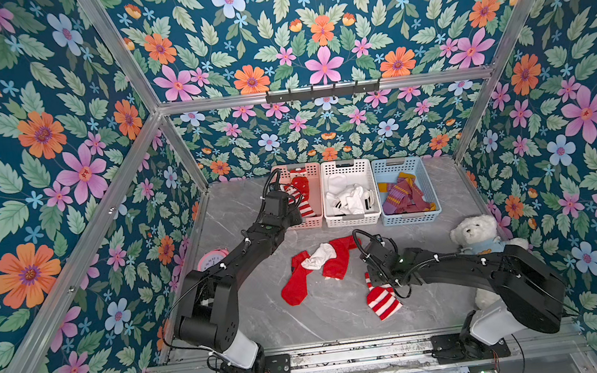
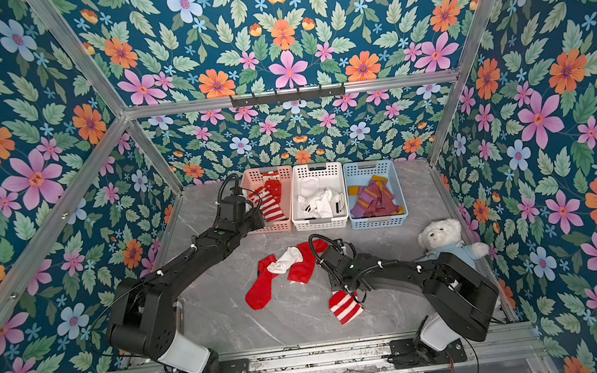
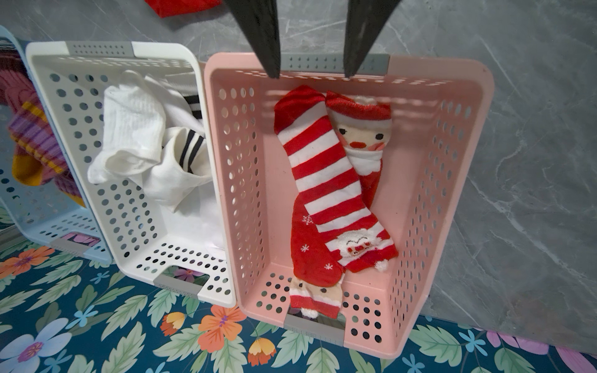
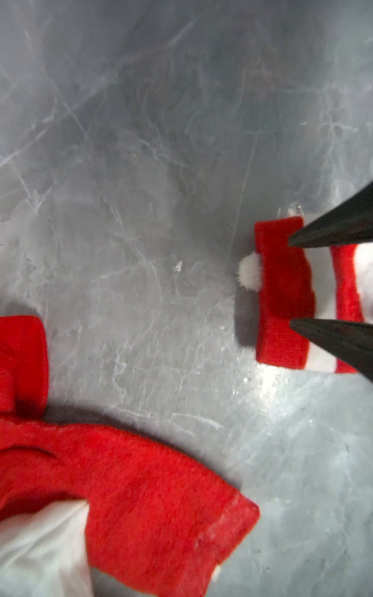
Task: Sort the socks into the basket by color
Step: Pick up the sock at the center of the board.
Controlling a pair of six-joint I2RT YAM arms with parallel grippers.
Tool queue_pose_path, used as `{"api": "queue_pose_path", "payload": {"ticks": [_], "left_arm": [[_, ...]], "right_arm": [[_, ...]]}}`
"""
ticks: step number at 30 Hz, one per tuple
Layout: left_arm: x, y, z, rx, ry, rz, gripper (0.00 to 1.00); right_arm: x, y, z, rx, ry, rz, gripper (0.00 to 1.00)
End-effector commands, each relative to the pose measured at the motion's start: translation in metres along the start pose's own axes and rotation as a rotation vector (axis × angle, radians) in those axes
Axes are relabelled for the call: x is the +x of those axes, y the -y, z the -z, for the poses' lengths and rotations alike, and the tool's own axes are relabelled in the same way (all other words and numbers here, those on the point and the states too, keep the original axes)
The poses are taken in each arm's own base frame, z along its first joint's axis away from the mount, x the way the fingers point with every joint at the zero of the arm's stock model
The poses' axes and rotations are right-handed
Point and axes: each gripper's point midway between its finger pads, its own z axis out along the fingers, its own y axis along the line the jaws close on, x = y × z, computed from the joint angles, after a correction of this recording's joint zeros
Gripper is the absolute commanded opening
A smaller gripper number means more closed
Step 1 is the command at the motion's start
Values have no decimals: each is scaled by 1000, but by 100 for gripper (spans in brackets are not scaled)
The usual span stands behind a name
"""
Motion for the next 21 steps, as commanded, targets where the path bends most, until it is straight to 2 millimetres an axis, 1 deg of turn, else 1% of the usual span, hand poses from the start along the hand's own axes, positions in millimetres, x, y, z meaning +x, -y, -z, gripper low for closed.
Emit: {"api": "queue_pose_path", "payload": {"ticks": [1,3,6,11,12,17,21], "left_arm": [[-2,-1,1,-6,3,-1,36],[-2,-1,1,-8,3,-1,36],[-1,-2,2,-11,1,-2,36],[0,-3,2,-14,-2,-3,36],[0,-3,2,-14,0,-2,36],[1,-3,3,-14,-2,-2,36],[1,-3,4,-13,-1,-2,36]], "right_arm": [[-1,-5,-5,-13,0,-28,39],[0,-7,-9,-16,-6,-31,39],[2,-8,-14,-14,-17,-33,35],[3,-9,-17,-13,-26,-33,21],[3,-9,-16,-12,-27,-33,20],[-5,-11,-9,-20,-2,-30,14],[-16,-13,2,-25,32,-14,12]]}}
